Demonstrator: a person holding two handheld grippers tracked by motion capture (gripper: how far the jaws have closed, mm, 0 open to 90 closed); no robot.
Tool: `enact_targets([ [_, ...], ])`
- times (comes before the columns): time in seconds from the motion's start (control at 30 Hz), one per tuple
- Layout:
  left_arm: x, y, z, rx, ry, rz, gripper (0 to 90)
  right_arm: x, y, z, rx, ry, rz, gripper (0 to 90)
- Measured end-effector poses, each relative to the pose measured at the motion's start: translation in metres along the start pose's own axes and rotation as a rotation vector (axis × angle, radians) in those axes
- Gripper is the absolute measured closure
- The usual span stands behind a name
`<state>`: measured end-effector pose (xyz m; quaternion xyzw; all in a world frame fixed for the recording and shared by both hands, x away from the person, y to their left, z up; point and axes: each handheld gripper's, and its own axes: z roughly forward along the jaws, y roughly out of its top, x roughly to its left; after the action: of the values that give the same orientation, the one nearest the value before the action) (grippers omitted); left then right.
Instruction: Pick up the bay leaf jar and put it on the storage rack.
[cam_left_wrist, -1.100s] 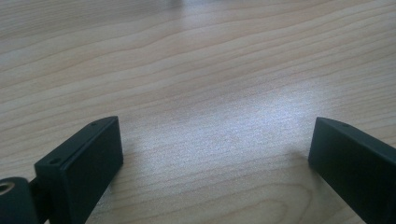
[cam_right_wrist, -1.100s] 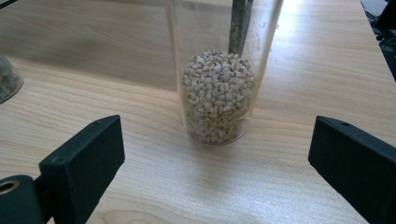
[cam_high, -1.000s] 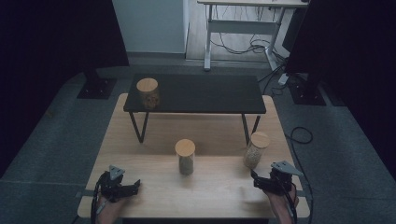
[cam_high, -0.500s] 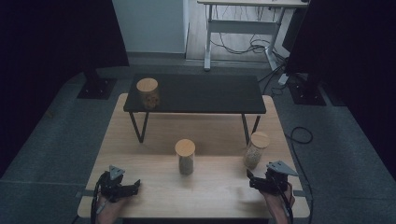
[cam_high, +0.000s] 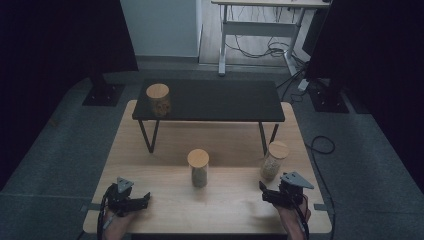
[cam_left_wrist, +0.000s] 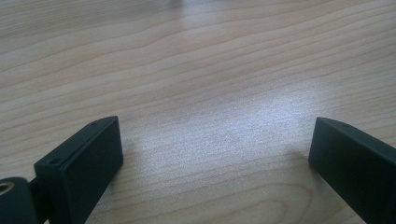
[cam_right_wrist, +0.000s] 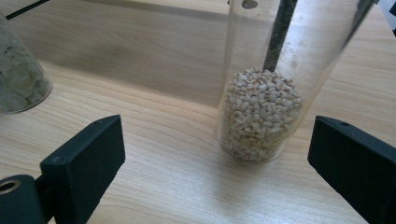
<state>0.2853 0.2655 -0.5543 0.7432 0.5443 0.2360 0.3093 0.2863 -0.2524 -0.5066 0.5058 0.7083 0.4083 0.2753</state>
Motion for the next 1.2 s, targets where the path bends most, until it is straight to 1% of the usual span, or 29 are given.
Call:
enact_targets([
  [0.4, 0.0, 0.0, 0.0, 0.0, -0.001, 0.0, 2.5, 0.01, 0.003, 0.004, -0.009, 0.011, -0.013, 3.4],
  [1.2, 0.0, 0.0, 0.0, 0.0, -0.001, 0.0, 2.4, 0.027, 0.01, 0.01, -0.023, 0.036, -0.024, 3.6],
])
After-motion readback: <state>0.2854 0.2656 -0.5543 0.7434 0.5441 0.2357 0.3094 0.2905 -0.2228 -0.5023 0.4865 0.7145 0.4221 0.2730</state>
